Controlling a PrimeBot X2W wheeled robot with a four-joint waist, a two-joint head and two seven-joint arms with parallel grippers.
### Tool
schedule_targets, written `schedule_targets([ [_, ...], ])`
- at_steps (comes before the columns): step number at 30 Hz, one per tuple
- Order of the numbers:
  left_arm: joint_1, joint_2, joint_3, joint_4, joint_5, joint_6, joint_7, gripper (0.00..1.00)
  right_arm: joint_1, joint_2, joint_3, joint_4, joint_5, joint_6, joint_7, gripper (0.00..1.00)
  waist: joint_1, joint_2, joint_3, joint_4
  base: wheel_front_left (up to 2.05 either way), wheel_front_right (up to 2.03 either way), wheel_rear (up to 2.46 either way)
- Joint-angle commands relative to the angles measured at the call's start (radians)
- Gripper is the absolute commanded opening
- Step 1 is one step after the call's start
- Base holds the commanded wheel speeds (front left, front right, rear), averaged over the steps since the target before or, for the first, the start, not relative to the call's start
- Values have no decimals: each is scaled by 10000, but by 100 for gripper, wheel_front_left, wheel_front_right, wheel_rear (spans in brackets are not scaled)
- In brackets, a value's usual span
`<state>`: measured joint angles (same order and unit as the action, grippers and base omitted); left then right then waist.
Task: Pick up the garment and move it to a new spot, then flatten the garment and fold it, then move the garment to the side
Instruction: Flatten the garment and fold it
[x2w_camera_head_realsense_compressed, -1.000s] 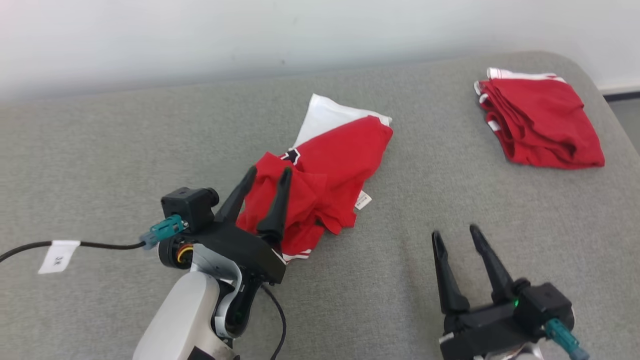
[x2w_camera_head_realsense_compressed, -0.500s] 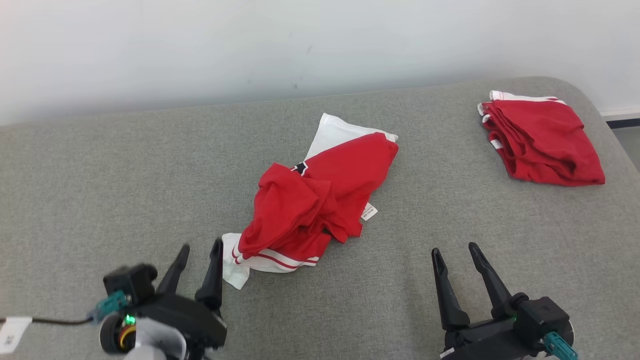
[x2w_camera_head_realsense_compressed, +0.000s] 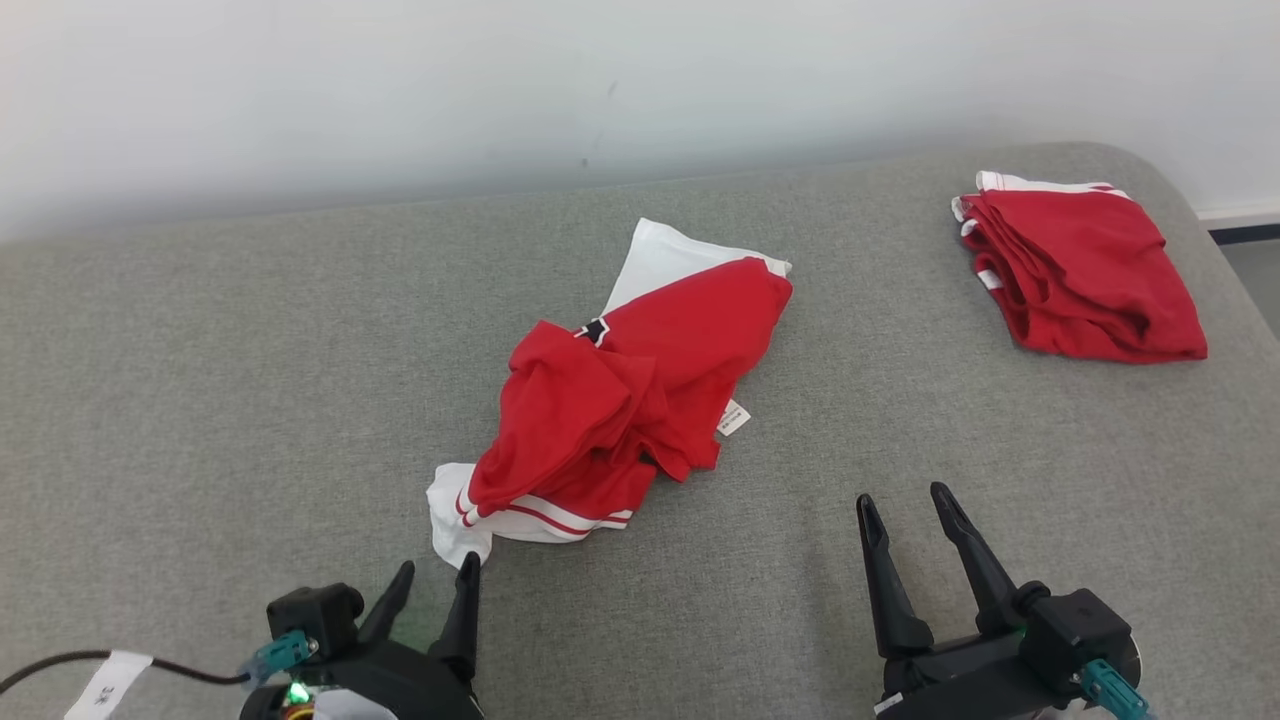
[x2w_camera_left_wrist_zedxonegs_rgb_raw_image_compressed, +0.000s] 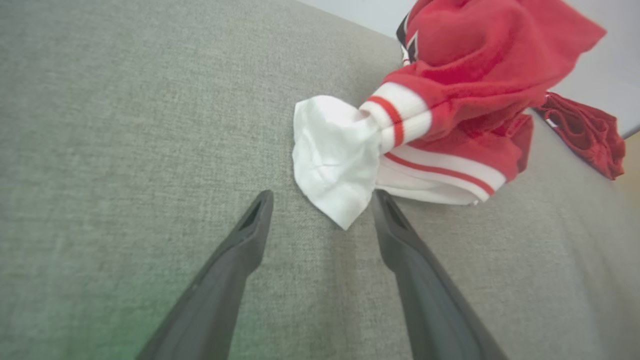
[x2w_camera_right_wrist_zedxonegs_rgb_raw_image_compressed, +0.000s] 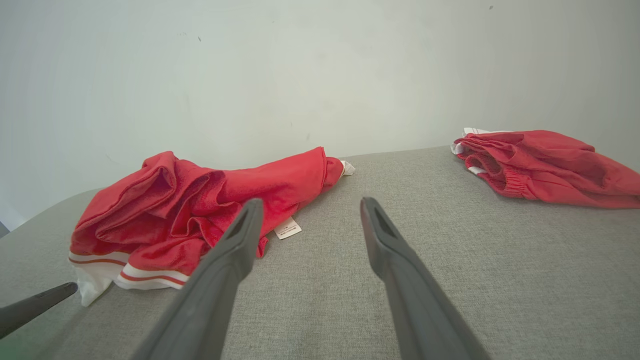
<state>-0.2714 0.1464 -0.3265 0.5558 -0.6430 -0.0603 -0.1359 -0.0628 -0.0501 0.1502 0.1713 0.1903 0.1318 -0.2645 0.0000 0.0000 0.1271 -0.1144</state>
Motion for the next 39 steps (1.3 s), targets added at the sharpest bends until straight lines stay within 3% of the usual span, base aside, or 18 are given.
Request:
schedule_targets([
  [1, -184, 33, -19, 49, 165, 22, -91, 100, -16, -5, 27, 11, -4, -19, -21, 100, 0, 0, 32, -45, 0, 0, 0],
  [6, -842, -125, -26, 1076, 264, -9, -614, 100, -111, -3, 10, 37, -74, -19, -20, 100, 0, 0, 92, -110, 0, 0, 0],
  [7, -989, -138, -131, 1297, 377, -26, -649, 88, -109, -3, 2, 34, -93, -19, -20, 100, 0, 0, 106, -94, 0, 0, 0],
  [8, -1125, -162, -167, 1492, 430, -90, -733, 51, -104, -3, 10, 54, -107, -19, -20, 100, 0, 0, 114, -76, 0, 0, 0],
  [9, -1263, -174, -243, 1728, 521, -97, -788, 0, -104, -3, 7, 71, -106, -19, -20, 100, 0, 0, 110, -52, 0, 0, 0],
  [14, -1770, -100, -437, 2445, 997, -141, -1157, 0, 8, -3, -73, 86, -124, -19, -22, 100, 0, 0, -35, 116, 0, 0, 0],
  [18, -1954, 167, -331, 2056, 1412, -23, -1284, 0, 210, -3, -230, 68, -78, -19, -20, 100, 0, 0, -223, 451, 0, 0, 0],
  [26, -980, 1037, -200, -905, 2231, 550, -1269, 0, 479, -3, -219, 125, 139, -19, -20, 100, 0, 0, -653, 1069, 0, 0, 0],
  [30, 69, 1344, -289, -2761, 2282, 962, -665, 0, 566, -5, -230, 111, 187, -19, -20, 100, 0, 0, -704, 1304, 0, 0, 0],
  [34, 1237, 1245, -223, -4311, 1765, 1319, -117, 0, 564, -6, -213, 123, 148, -19, -20, 100, 0, 0, -639, 1435, 0, 0, 0],
  [39, 2498, 964, -426, -4467, 1354, 1428, 31, 0, 445, -5, -180, 189, 126, -19, -20, 100, 0, 0, -564, 1424, 0, 0, 0],
])
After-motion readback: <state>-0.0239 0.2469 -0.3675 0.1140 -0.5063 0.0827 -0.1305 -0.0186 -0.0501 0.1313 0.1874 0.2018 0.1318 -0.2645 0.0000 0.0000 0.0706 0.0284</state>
